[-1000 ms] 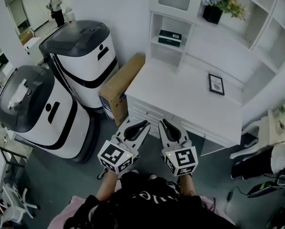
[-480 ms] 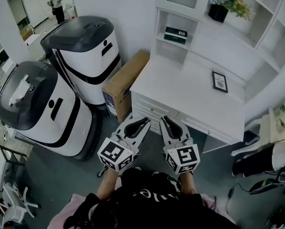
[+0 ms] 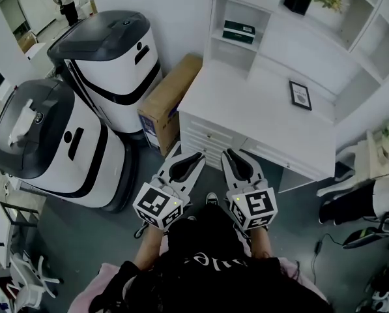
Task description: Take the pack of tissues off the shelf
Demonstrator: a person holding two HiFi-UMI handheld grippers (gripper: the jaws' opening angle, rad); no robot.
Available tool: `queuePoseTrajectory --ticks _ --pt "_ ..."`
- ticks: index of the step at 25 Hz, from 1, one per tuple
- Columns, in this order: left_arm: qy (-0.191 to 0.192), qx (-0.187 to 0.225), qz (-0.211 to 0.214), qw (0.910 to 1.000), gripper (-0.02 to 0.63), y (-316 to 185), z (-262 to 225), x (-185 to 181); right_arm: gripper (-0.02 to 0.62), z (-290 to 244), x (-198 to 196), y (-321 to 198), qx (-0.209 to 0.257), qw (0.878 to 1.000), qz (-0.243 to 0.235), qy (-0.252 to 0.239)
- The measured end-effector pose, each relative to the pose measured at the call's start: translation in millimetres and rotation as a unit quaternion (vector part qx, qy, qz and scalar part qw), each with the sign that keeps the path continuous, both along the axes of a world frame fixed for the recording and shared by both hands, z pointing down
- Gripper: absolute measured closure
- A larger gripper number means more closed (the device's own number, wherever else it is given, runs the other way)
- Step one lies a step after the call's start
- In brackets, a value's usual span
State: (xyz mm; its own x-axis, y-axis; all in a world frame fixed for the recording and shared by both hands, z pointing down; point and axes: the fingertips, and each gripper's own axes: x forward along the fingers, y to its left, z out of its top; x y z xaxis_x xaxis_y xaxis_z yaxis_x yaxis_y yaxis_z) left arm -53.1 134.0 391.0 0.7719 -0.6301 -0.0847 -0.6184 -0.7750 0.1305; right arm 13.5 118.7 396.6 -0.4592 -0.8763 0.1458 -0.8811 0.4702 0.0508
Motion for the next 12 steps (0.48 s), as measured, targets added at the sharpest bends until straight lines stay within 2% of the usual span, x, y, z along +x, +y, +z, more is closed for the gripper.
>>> queuePoseTrajectory --ticks 12 --pt "0.014 -0.01 -0.009 0.9998 0.56 -28.8 10.1 -11.0 0.523 9.5 -12.6 -32.1 -0.014 1.0 -0.014 0.012"
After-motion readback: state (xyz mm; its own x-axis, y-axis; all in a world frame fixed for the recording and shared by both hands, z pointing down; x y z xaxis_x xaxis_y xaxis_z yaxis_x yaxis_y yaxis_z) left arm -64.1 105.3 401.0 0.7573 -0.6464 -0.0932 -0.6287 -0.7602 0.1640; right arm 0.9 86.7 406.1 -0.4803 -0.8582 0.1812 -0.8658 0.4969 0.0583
